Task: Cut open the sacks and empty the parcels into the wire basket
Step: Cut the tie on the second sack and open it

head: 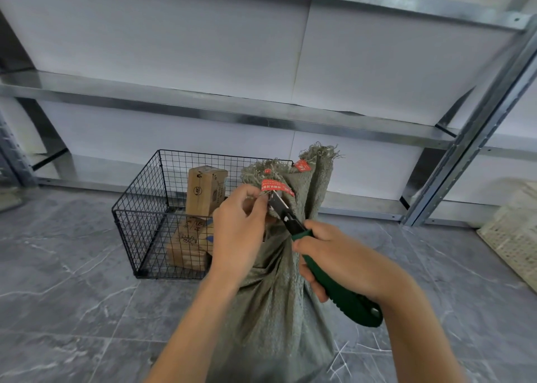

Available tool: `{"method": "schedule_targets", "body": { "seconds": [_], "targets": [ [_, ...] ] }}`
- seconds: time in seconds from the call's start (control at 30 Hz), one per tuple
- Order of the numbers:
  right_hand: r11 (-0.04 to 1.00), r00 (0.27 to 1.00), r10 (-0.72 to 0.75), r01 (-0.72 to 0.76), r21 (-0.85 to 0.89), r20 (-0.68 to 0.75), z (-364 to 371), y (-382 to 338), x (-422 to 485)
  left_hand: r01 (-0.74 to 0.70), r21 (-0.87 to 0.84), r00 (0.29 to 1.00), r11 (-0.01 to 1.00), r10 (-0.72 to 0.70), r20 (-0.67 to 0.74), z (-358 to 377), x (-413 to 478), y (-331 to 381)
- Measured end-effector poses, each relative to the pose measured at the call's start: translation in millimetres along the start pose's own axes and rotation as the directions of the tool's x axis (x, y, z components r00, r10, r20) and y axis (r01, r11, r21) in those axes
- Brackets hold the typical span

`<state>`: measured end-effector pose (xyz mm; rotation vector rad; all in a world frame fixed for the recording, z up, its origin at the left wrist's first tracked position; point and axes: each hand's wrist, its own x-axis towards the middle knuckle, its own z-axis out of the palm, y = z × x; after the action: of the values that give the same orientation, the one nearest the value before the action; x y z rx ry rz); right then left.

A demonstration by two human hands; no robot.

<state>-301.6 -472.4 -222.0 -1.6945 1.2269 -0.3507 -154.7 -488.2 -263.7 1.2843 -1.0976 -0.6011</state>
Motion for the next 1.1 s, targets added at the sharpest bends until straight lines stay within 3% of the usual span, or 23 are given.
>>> {"method": "schedule_targets", "body": {
  "seconds": [0.2, 0.4, 0.73, 1.03, 1.1],
  "targets": [
    [1.000, 1.000, 0.013, -0.013, 0.013, -0.011, 1.0, -1.4, -0.6, -0.045, 0.013, 0.999, 0.999, 0.045, 0.010, 0.2, -0.5, -0.6],
    [0.996, 0.997, -0.018, 0.024, 0.085, -0.077, 4.1, -6.1, 1.2, -0.224, 0.177, 0.974, 0.958, 0.213, 0.077, 0.9, -5.3, 2.1],
    [0.989, 0.994, -0.046, 0.060, 0.133, -0.104, 10.7, -10.7, 3.3, -0.383, 0.342, 0.921, 0.858, 0.383, 0.073, -1.7, -7.9, -0.1],
    [0.970, 0.984, -0.120, 0.145, 0.195, -0.134, 17.7, -13.5, 6.3, -0.374, 0.299, 0.919, 0.878, 0.393, -0.005, 0.0, -7.4, 2.3],
    [0.963, 0.982, -0.143, 0.168, 0.212, -0.126, 17.9, -12.7, 6.7, -0.356, 0.216, 0.928, 0.909, 0.371, -0.029, -0.3, -6.4, 5.0]
  ]
}}
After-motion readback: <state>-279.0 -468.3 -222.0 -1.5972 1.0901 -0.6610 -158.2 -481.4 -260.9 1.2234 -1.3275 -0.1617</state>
